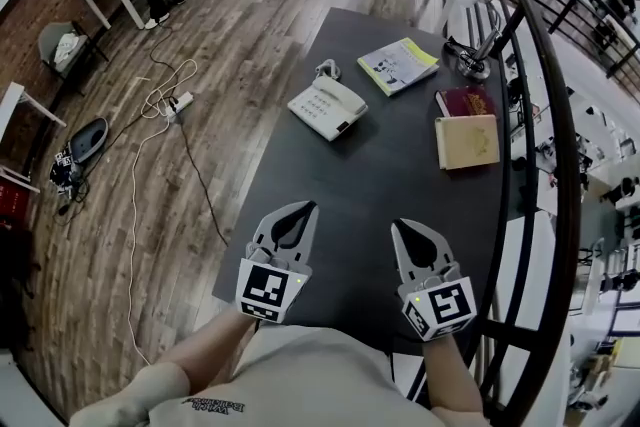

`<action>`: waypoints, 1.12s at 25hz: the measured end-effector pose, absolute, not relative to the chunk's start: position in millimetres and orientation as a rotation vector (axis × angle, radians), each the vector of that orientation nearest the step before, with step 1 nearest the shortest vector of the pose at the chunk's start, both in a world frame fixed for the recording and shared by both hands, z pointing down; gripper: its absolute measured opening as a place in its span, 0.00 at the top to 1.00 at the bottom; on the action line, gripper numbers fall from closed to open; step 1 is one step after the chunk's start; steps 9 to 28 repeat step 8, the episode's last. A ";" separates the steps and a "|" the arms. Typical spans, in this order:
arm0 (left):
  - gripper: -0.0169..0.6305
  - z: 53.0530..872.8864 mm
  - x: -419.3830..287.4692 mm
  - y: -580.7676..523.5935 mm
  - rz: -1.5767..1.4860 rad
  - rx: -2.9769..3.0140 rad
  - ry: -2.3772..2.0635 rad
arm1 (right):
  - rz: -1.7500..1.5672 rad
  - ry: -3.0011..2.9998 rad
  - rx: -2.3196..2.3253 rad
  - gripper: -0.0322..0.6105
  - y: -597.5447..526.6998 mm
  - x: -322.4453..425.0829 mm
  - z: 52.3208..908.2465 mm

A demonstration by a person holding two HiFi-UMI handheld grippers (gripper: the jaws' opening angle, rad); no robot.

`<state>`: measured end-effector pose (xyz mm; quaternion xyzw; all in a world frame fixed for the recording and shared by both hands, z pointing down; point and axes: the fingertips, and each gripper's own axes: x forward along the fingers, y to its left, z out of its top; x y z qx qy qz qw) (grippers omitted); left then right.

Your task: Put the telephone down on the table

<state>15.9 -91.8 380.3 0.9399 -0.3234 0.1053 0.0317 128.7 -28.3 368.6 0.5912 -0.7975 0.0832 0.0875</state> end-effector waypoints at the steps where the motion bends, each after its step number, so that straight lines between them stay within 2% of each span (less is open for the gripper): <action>1: 0.97 379.6 16.3 -91.6 0.327 2.892 -0.993 | 0.251 -2.374 1.761 0.95 -28.5 128.9 368.9; 28: 0.97 374.8 18.6 -93.2 0.328 2.869 -1.002 | 0.263 -2.368 1.775 0.95 -25.7 130.4 369.7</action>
